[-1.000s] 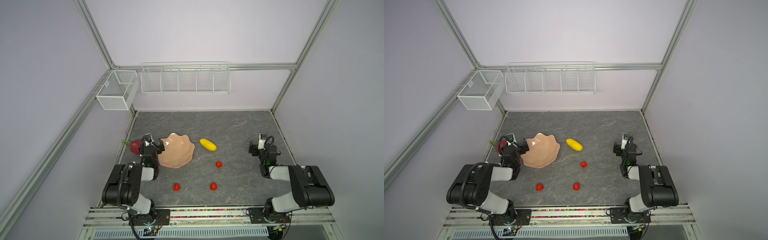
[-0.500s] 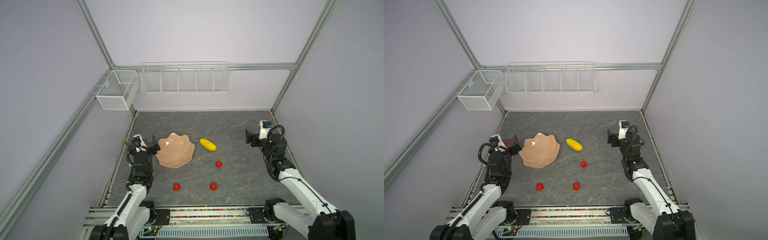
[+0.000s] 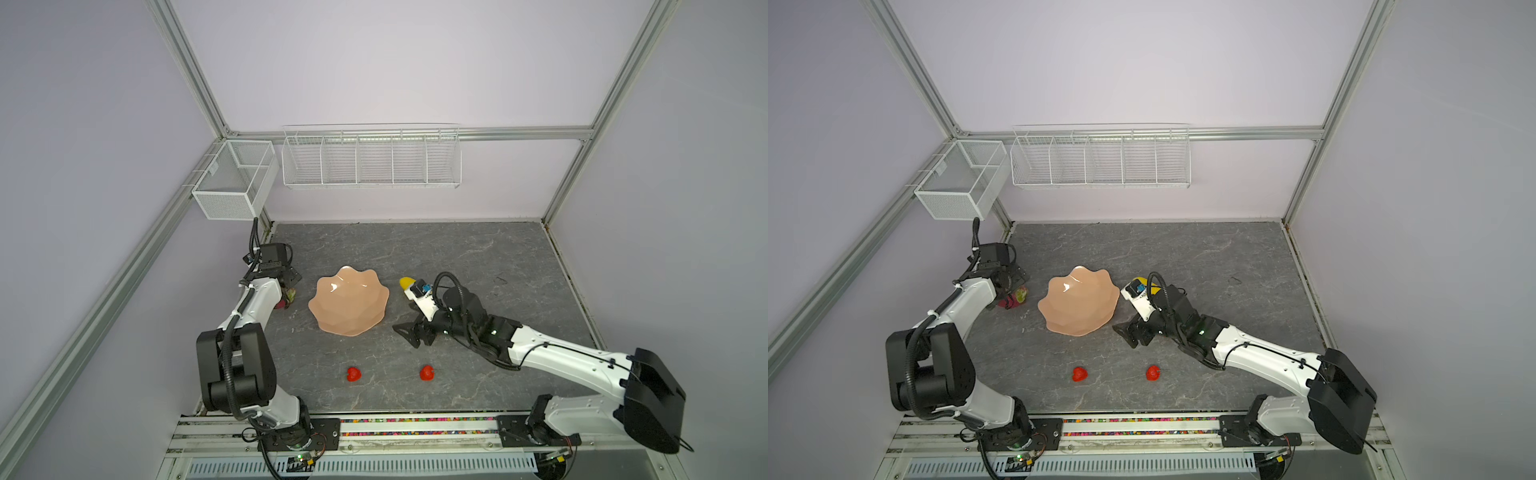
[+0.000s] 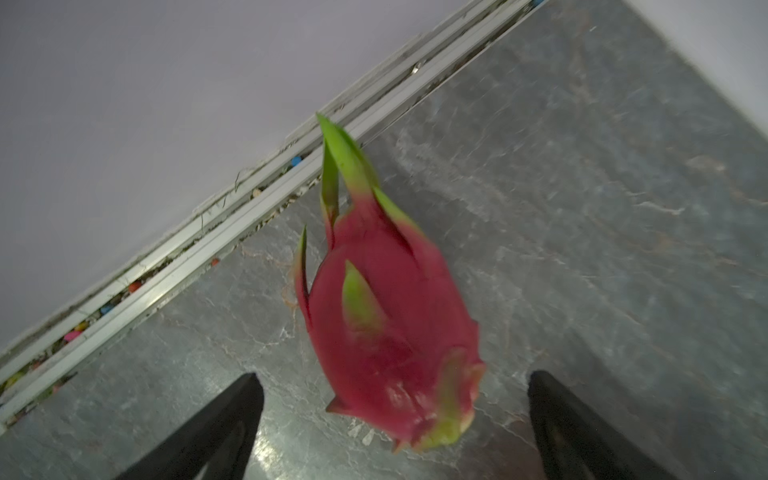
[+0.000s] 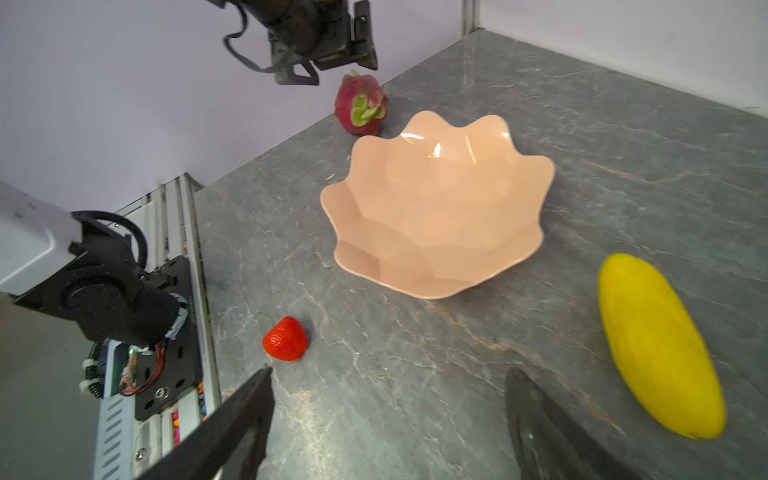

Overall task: Place and organize the fake fruits in the fruit bowl
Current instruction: 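Lift the pink dragon fruit with the left gripper while the right reaches out, then lower the dragon fruit into the bowl while the right gripper nears the yellow fruit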

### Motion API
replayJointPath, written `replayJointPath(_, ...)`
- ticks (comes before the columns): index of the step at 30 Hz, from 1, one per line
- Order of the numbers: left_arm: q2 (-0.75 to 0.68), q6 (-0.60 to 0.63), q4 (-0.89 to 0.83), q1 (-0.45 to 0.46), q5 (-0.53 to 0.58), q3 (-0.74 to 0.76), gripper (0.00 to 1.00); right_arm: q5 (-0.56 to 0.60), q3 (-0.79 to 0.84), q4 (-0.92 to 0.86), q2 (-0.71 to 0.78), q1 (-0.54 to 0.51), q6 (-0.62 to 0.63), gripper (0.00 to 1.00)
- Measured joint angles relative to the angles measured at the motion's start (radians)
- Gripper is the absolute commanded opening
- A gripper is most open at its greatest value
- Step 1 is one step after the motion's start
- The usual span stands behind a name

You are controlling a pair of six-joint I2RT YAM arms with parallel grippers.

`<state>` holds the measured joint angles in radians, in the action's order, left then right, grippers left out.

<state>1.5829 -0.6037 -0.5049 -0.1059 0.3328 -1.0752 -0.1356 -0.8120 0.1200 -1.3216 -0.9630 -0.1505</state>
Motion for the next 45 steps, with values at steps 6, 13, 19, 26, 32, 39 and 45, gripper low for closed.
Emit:
replayJointPath(6, 0.060, -0.056, -0.006, -0.002, 0.018, -0.029, 0.99, -0.009, 0.000, 0.052, -0.045, -0.057, -0.003, 0.88)
replayJointPath(13, 0.163, -0.084, 0.037, -0.037, 0.009, -0.052, 0.99, -0.024, -0.015, 0.060, -0.108, -0.058, 0.011, 0.88)
replayJointPath(19, 0.249, -0.084, 0.053, -0.066, -0.034, -0.074, 0.99, -0.053, -0.036, 0.060, -0.151, -0.058, 0.015, 0.88)
replayJointPath(26, 0.288, -0.095, 0.054, -0.100, -0.103, -0.108, 0.85, -0.075, -0.036, 0.068, -0.140, -0.058, 0.003, 0.88)
replayJointPath(32, 0.156, -0.076, 0.069, -0.101, -0.137, 0.023, 0.67, -0.074, -0.025, 0.068, -0.089, -0.058, -0.004, 0.88)
replayJointPath(39, -0.182, -0.008, 0.018, -0.018, -0.148, 0.158, 0.66, -0.032, 0.032, 0.055, 0.006, -0.053, -0.059, 0.88)
replayJointPath(45, -0.406, 0.066, -0.035, 0.190, -0.167, 0.163, 0.66, 0.026, 0.089, -0.014, 0.110, 0.001, -0.150, 0.89)
